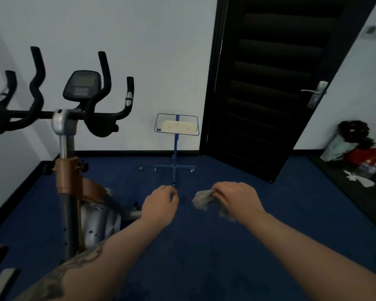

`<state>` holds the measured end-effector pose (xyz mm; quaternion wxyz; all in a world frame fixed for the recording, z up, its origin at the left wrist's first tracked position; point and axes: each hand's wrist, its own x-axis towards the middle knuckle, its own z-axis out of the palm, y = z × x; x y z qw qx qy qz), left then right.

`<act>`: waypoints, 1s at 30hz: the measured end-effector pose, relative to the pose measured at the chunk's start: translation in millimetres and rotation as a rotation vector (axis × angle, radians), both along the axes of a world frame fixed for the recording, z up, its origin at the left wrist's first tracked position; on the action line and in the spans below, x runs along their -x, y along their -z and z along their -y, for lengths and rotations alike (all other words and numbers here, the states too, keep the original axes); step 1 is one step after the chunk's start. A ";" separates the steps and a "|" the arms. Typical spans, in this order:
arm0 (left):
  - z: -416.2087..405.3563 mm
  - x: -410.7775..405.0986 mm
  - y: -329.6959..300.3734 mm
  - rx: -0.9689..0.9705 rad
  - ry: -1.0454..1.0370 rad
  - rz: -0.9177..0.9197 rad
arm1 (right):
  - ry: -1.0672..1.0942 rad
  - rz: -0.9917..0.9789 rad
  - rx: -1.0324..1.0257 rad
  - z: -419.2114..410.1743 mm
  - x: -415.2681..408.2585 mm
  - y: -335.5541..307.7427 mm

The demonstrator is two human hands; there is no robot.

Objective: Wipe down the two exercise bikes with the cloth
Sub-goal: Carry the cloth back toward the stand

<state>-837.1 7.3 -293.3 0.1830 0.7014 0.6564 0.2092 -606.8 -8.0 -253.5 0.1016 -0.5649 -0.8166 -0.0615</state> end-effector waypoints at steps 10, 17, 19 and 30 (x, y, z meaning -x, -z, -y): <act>-143.8 -13.2 6.6 0.025 -0.010 0.031 | 0.039 0.011 0.074 -148.7 -9.2 14.5; -268.9 -24.0 3.8 0.031 0.015 0.014 | 0.076 -0.026 0.085 -266.9 -12.7 10.1; -290.0 -38.2 9.1 0.070 0.030 0.028 | 0.088 -0.048 0.109 -289.3 -20.8 13.4; -441.4 -91.0 37.2 0.113 -0.080 0.018 | 0.075 -0.120 0.176 -463.0 -75.6 44.9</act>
